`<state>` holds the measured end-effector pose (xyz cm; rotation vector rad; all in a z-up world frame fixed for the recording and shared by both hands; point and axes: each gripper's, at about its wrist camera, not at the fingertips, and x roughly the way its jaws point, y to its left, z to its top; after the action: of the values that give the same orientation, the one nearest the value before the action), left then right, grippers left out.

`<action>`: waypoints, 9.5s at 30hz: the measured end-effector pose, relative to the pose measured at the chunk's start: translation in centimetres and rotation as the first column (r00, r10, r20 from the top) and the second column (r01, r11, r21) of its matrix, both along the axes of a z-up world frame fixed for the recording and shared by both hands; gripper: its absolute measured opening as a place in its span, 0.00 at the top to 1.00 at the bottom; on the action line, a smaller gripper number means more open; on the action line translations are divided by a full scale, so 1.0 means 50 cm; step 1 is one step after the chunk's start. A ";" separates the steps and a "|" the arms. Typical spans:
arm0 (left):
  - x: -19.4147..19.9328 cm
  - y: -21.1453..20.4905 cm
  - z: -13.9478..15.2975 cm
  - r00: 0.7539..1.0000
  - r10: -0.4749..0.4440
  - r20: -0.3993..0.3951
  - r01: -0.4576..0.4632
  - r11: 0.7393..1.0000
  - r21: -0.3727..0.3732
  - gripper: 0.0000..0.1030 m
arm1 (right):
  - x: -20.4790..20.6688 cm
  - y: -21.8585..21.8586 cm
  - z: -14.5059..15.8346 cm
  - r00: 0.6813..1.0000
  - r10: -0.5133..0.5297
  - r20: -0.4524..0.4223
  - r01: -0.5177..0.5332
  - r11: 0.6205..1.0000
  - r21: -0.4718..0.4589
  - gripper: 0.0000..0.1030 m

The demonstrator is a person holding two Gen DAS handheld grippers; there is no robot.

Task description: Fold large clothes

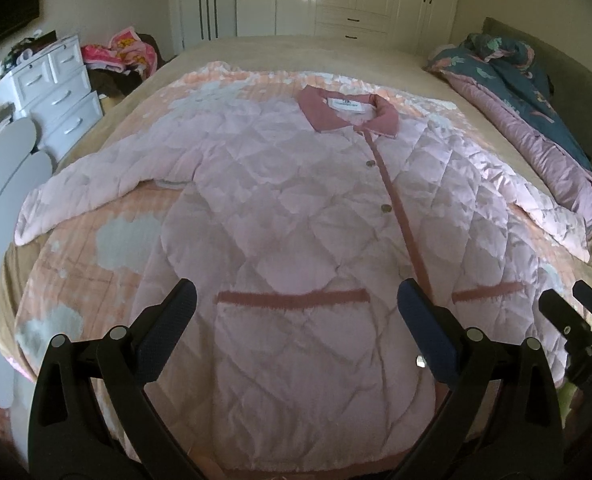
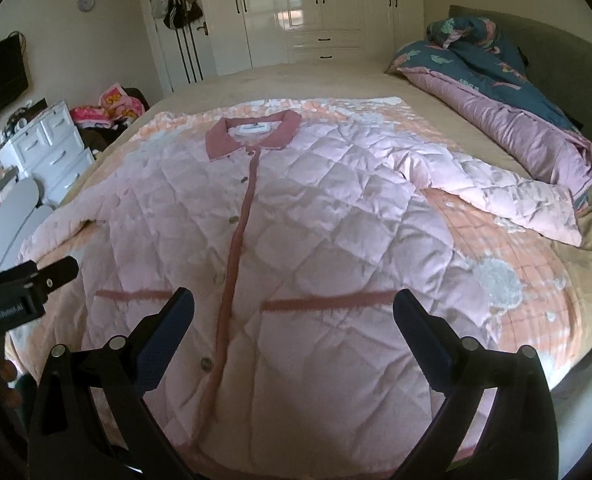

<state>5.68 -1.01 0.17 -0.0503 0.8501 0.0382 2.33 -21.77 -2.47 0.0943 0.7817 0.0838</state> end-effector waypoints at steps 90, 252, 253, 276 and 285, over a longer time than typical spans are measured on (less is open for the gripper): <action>0.435 -0.204 -0.043 0.994 -0.094 -0.055 0.094 0.996 0.000 0.09 | 0.417 -0.659 0.069 0.852 -0.495 0.171 0.424 0.844 0.328 0.82; 0.496 0.174 -0.201 0.985 0.027 -0.172 -0.079 0.948 -0.307 0.78 | 0.560 -0.127 -0.209 0.960 -0.059 -0.274 0.074 0.996 0.046 0.10; 0.493 0.172 -0.199 0.985 0.025 -0.172 -0.077 0.951 -0.301 0.78 | 0.561 -0.126 -0.211 0.960 -0.063 -0.273 0.078 0.996 0.043 0.09; 0.384 0.132 -0.110 0.993 -0.038 -0.112 0.010 0.970 -0.242 0.31 | 0.407 -0.095 -0.096 0.985 -0.068 -0.159 0.094 0.982 0.166 0.04; 0.333 0.140 -0.078 0.996 -0.036 -0.081 0.015 0.969 -0.247 0.09 | 0.359 -0.060 -0.052 0.992 -0.040 -0.122 0.062 0.982 0.177 0.04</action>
<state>22.33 5.99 -3.72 -0.2733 0.9374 -0.0907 20.29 -24.78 -5.09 0.2933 0.8882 0.1009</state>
